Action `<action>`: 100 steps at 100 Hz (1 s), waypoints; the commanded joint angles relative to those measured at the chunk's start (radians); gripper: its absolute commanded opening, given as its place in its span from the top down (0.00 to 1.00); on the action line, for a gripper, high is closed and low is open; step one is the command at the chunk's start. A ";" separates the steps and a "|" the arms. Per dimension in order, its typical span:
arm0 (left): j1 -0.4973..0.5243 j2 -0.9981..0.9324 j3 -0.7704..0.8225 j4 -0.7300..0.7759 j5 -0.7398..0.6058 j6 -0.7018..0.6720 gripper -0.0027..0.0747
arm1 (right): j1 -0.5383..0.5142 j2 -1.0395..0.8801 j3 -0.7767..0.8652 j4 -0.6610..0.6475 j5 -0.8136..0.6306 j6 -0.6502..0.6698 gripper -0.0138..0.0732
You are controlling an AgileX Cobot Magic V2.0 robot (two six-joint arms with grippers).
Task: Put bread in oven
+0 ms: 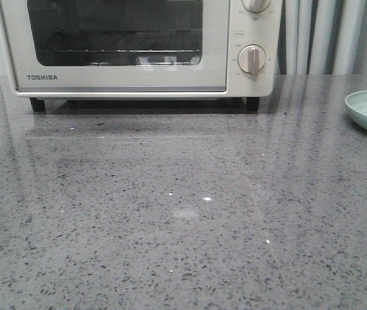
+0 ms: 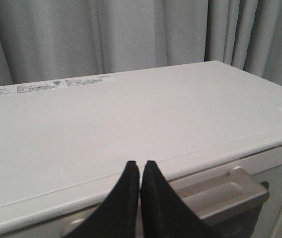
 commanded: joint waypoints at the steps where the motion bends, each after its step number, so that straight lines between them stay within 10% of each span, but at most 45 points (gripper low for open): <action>1: -0.007 -0.024 -0.036 -0.009 -0.048 -0.008 0.99 | -0.003 0.018 -0.037 -0.006 -0.074 -0.013 0.90; 100: -0.014 -0.059 0.076 -0.061 0.169 -0.008 0.99 | -0.003 0.018 -0.047 -0.006 -0.092 -0.014 0.90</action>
